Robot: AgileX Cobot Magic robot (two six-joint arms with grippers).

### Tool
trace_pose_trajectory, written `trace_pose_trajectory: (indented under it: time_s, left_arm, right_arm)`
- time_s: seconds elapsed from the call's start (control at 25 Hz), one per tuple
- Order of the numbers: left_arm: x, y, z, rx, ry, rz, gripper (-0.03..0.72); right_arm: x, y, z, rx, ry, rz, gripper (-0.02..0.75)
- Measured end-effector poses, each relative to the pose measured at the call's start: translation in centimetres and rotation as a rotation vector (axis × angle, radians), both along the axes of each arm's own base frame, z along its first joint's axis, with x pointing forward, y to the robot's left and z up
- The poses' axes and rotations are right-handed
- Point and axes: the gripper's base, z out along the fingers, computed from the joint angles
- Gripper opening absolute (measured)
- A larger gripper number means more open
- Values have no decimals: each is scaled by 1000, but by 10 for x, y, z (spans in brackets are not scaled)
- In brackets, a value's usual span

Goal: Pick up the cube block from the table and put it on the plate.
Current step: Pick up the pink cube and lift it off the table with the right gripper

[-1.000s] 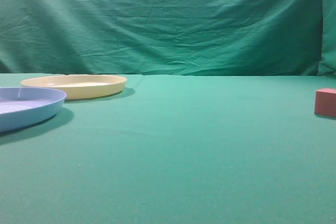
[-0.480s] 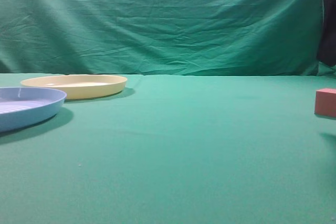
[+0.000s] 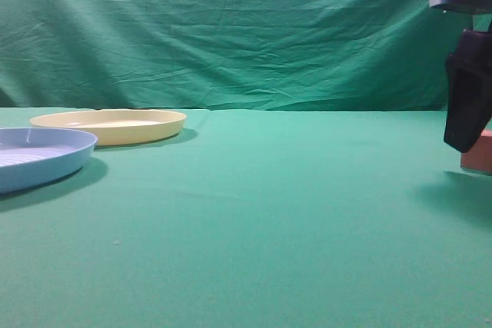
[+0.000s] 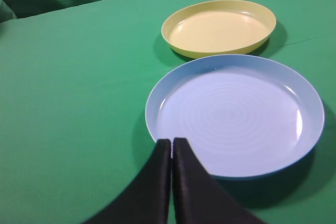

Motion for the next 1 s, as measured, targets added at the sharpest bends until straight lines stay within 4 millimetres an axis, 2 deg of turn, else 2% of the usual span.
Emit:
trace_pose_trajectory:
  time_s: [0.04, 0.16, 0.24, 0.32, 0.36, 0.52, 0.72, 0.84, 0.96, 1.0]
  left_arm:
    - [0, 0, 0, 0, 0, 0, 0]
    - [0, 0, 0, 0, 0, 0, 0]
    - [0, 0, 0, 0, 0, 0, 0]
    - [0, 0, 0, 0, 0, 0, 0]
    - [0, 0, 0, 0, 0, 0, 0]
    - [0, 0, 0, 0, 0, 0, 0]
    - [0, 0, 0, 0, 0, 0, 0]
    - [0, 0, 0, 0, 0, 0, 0]
    - [0, 0, 0, 0, 0, 0, 0]
    - [0, 0, 0, 0, 0, 0, 0]
  right_arm:
    - [1, 0, -3, -2, 5, -1, 645]
    - [3, 0, -6, -7, 2, -1, 544]
    - [4, 0, -7, -8, -2, -3, 428]
    - [4, 0, -7, -8, -2, -2, 262]
    - [4, 0, -6, -6, 2, -1, 228]
    - [10, 3, 7, 12, 19, 21, 236]
    - [41, 17, 62, 82, -94, 51, 236]
    - [59, 45, 102, 123, -226, 113, 236]
    - [74, 88, 126, 158, -325, 204, 236]
    - [78, 105, 127, 169, -341, 239, 236]
